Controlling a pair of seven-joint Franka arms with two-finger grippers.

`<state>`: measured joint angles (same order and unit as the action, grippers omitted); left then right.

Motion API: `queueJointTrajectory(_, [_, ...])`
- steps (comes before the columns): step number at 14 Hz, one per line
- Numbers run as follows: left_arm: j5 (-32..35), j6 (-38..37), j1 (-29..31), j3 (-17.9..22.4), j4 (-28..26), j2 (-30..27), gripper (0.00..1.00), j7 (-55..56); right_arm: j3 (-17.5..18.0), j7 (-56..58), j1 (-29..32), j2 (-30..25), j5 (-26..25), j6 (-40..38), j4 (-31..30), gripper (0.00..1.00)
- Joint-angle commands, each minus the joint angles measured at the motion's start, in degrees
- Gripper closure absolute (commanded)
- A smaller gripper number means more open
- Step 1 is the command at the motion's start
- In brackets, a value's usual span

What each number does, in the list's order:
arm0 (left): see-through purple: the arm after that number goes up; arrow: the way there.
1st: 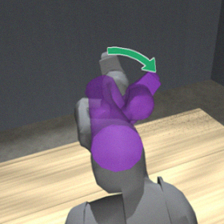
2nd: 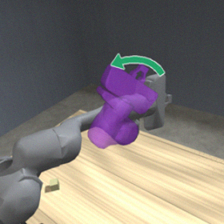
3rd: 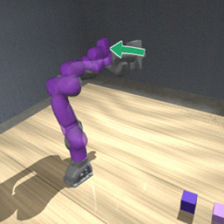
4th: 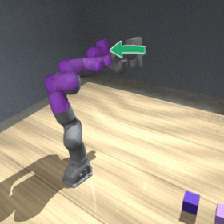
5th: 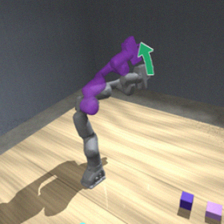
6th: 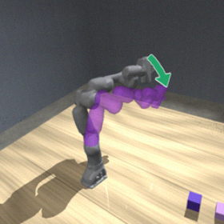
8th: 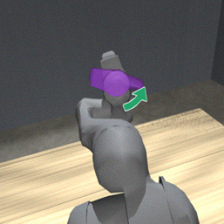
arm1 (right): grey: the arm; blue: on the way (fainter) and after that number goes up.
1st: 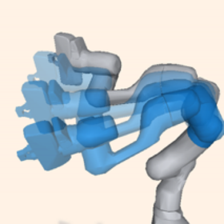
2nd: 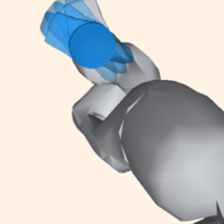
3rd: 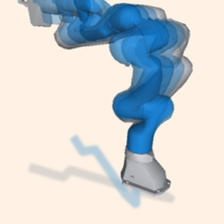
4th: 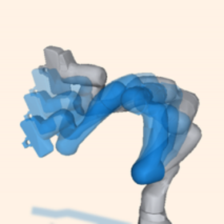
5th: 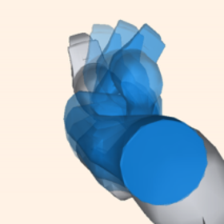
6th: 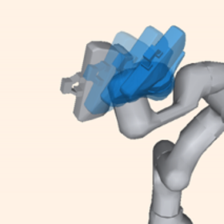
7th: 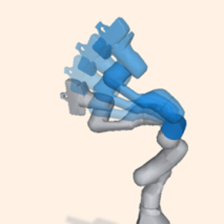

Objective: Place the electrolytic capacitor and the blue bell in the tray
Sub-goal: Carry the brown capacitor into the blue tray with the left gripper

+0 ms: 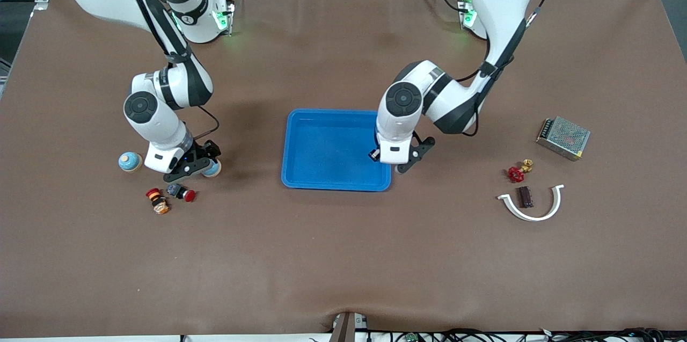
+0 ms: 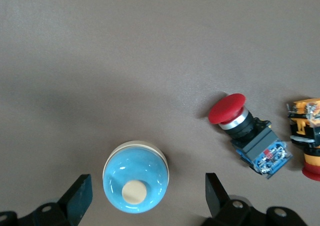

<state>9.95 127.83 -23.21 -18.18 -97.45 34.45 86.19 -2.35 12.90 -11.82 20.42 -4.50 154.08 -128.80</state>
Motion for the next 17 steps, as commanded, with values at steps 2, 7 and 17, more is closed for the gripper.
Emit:
queueJointTrajectory(2, [0.24,-1.00,-2.97,0.25,1.74,2.98,1.00,0.99,0.15,0.28,0.04,1.11,-0.42,2.36,-0.75,0.00])
queueJointTrajectory(7, [0.24,-0.83,-4.91,0.25,1.56,5.28,1.00,3.10,0.24,0.28,-0.13,1.73,-0.42,2.45,-0.75,0.00])
queueJointTrajectory(17, [0.42,-1.27,-5.09,0.33,1.65,5.55,0.00,3.98,0.24,0.19,-0.66,3.57,-0.42,2.45,-0.40,0.00])
